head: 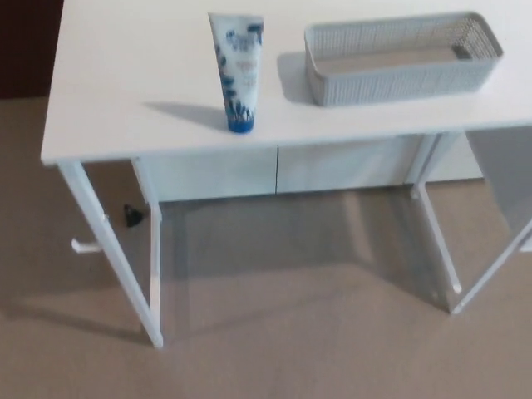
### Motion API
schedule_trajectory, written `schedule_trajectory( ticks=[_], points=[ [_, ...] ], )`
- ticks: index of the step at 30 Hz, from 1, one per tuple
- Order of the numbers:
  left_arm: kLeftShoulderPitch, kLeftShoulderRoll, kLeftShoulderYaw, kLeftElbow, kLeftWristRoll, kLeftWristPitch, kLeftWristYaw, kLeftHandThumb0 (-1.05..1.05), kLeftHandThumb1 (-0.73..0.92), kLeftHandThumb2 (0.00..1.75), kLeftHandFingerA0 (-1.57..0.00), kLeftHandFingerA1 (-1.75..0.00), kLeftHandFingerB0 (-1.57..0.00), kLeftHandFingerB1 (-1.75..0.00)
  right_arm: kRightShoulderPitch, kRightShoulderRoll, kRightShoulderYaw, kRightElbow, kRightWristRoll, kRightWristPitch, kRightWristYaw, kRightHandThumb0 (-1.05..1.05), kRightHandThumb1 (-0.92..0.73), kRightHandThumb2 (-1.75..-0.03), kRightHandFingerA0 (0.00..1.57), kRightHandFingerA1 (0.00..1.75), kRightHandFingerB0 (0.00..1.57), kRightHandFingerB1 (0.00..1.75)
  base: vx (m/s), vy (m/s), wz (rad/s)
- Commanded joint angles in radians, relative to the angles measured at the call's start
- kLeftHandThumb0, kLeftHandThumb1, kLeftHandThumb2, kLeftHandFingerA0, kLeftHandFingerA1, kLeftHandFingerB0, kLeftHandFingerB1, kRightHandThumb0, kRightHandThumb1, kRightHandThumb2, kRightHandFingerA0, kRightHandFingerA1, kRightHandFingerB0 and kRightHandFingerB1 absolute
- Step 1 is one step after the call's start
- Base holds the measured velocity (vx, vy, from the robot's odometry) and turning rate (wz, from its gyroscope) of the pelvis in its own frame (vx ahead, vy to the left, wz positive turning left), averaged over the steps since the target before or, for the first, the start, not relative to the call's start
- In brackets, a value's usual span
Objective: The robot walks towards a table in front, picks a shampoo with left hand and puts it in a small grey container
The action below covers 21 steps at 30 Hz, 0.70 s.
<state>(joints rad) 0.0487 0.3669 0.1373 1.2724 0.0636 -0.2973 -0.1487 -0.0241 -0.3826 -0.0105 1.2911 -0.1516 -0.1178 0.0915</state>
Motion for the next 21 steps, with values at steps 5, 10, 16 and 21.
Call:
schedule_trajectory(
  ticks=[5, 10, 16, 21],
  points=[
    [0.017, 0.016, -0.007, -0.001, 0.005, -0.001, 0.007, -0.31, 0.49, 0.75, -0.63, -0.67, -0.38, -0.5, 0.005, -0.009, 0.0, -0.011, 0.003, 0.003, 0.028, -0.27, -0.69, -0.59, 0.73, 0.53, 0.52, 0.42, 0.18, -0.086, 0.12],
    [0.024, 0.018, -0.014, 0.0, 0.006, -0.003, 0.005, -0.26, 0.61, 0.58, -0.67, -0.57, -0.45, -0.41, 0.014, -0.009, 0.003, -0.007, 0.0, 0.001, 0.042, -0.3, -0.7, -0.6, 0.72, 0.52, 0.53, 0.43, 0.2, -0.134, -0.04],
    [0.009, 0.019, -0.013, 0.001, 0.003, 0.009, 0.004, -0.25, 0.6, 0.58, -0.68, -0.61, -0.45, -0.41, 0.003, -0.006, 0.002, 0.0, 0.0, 0.001, 0.04, -0.3, -0.7, -0.6, 0.73, 0.53, 0.53, 0.43, 0.08, -0.014, -0.04],
    [0.009, 0.021, -0.014, 0.008, 0.004, 0.005, -0.006, -0.25, 0.61, 0.58, -0.68, -0.57, -0.47, -0.41, 0.01, -0.006, -0.002, -0.013, 0.007, 0.002, 0.049, -0.28, -0.7, -0.6, 0.71, 0.54, 0.51, 0.44, 0.03, 0.117, 0.08]
  ],
)
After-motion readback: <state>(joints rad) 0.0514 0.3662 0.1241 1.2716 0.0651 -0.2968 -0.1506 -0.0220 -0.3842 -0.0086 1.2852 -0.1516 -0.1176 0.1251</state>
